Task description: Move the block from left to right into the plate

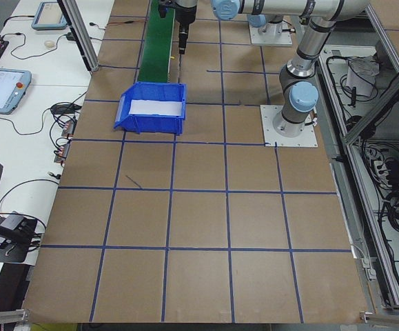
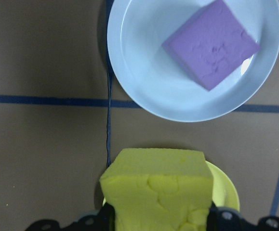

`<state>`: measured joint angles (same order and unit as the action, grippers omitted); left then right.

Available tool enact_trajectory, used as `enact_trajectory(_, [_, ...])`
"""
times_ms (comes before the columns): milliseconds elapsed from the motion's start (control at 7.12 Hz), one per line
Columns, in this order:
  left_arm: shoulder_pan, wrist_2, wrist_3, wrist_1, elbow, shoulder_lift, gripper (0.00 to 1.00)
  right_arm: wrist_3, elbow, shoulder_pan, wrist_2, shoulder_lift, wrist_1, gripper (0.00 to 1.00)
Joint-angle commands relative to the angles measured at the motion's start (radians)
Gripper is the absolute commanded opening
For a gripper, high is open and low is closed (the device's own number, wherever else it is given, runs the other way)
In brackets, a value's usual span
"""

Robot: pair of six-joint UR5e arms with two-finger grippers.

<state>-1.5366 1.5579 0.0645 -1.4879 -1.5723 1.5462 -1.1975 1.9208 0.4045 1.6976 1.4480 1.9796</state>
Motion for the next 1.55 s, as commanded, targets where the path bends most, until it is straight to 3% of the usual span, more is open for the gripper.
enact_trajectory(0, [0.000, -0.001, 0.000, -0.002, -0.002, 0.000, 1.00, -0.050, 0.096, -0.117, -0.059, -0.003, 0.025, 0.20])
enact_trajectory(281, [0.004, -0.001, 0.000, -0.002, 0.000, 0.000, 1.00, -0.161, 0.107, -0.217, -0.061, -0.014, 0.024, 0.23])
enact_trajectory(421, [0.004, -0.001, 0.000, -0.002, -0.002, 0.000, 1.00, -0.203, 0.106, -0.240, -0.117, -0.027, 0.030, 0.90])
enact_trajectory(562, [0.006, -0.001, 0.000, -0.002, -0.002, 0.000, 1.00, -0.202, 0.106, -0.242, -0.149, -0.038, 0.030, 1.00])
enact_trajectory(983, [0.007, -0.002, -0.002, -0.002, -0.002, 0.000, 1.00, -0.115, 0.084, -0.210, -0.168, -0.016, 0.009, 1.00])
enact_trajectory(1124, [0.009, -0.002, 0.000, 0.000, -0.002, 0.000, 1.00, -0.024, 0.061, -0.093, -0.170, 0.015, -0.049, 1.00])
enact_trajectory(1405, [0.009, -0.002, 0.000, 0.000, -0.002, 0.000, 1.00, 0.309, -0.021, 0.273, -0.249, 0.054, -0.151, 1.00])
